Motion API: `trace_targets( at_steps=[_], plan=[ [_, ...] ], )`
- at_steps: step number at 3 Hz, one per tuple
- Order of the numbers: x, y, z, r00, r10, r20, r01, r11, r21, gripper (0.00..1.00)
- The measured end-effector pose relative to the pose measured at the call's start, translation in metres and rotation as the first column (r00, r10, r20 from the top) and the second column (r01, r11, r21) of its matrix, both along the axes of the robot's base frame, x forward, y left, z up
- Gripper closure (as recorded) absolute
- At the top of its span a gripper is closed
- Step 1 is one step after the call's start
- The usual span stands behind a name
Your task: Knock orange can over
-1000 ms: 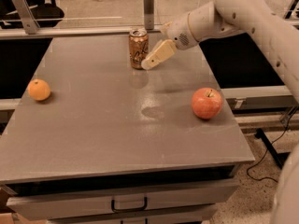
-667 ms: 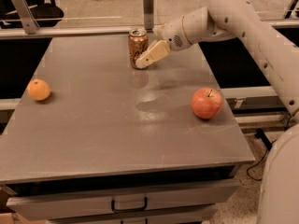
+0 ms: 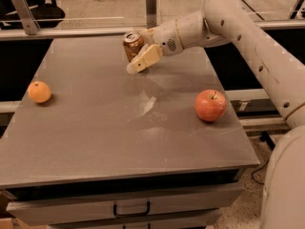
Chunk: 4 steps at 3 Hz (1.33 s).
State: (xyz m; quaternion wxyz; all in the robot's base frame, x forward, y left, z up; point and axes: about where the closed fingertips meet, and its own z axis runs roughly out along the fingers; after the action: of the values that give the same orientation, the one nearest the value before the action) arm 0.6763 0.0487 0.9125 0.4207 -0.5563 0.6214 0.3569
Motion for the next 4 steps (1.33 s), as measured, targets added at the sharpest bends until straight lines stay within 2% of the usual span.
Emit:
trace_targets(
  at_steps=[1, 2, 3, 4],
  plan=[
    [-0.048, 0.028, 0.033, 0.9878, 0.155, 0.021, -0.156, 0.986, 0.066, 0.0],
    [-0.08, 0.039, 0.067, 0.9684, 0.241, 0.063, -0.247, 0.963, 0.111, 0.0],
    [-0.076, 0.022, 0.078, 0.9788, 0.186, 0.086, -0.194, 0.976, 0.099, 0.0],
    [-0.045, -0.035, 0.078, 0.9943, -0.028, 0.103, 0.022, 0.998, 0.06, 0.0]
  ],
)
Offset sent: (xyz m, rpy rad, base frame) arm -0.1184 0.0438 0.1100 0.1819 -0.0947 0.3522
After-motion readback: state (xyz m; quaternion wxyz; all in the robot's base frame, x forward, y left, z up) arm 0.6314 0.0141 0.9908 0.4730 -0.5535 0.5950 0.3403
